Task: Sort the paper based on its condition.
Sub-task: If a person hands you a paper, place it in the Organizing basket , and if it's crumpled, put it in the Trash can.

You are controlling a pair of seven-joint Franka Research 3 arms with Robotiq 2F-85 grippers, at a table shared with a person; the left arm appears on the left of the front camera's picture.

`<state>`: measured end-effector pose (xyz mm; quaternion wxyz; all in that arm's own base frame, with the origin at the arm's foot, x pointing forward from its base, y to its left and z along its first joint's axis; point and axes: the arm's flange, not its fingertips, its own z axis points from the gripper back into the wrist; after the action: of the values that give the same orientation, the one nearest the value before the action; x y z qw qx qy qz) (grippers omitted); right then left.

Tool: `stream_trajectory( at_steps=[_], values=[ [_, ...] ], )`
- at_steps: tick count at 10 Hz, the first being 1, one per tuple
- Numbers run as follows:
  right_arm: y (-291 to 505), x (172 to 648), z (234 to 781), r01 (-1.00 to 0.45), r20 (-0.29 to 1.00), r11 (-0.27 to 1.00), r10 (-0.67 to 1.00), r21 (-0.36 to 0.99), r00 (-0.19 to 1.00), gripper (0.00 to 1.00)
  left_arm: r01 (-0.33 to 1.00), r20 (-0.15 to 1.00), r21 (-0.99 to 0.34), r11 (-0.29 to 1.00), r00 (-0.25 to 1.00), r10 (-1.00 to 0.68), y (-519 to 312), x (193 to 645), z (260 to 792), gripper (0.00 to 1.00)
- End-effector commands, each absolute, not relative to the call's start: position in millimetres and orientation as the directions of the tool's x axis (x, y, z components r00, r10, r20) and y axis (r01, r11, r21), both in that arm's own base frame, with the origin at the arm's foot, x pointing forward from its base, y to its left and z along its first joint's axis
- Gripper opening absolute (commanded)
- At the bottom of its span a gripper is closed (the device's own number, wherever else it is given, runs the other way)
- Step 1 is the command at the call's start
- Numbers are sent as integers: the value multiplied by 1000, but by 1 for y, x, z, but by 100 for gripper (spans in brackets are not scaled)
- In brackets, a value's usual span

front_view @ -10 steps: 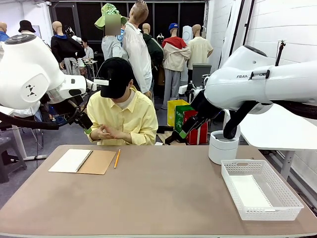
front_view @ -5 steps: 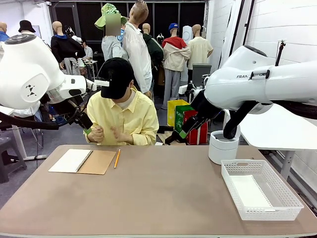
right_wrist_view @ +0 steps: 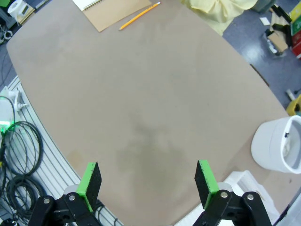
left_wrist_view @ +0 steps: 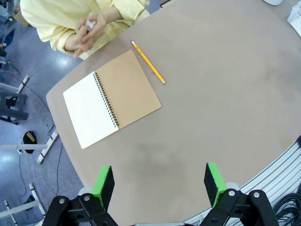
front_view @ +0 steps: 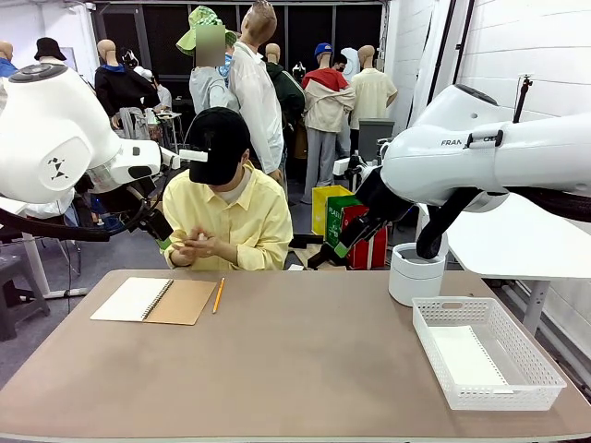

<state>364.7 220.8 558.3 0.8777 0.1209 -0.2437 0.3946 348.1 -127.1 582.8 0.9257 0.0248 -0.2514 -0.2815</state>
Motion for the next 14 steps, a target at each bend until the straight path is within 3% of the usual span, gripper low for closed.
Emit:
stream_trajectory(
  at_steps=[1,14],
  values=[
    [222,365,560,-740,525,672,625,13,577,100,511,456,187,839,711,-535,-126,348,583,100],
    [222,365,560,-740,525,672,625,13,577,100,511,456,187,839,711,-535,-126,348,583,100]
  ],
)
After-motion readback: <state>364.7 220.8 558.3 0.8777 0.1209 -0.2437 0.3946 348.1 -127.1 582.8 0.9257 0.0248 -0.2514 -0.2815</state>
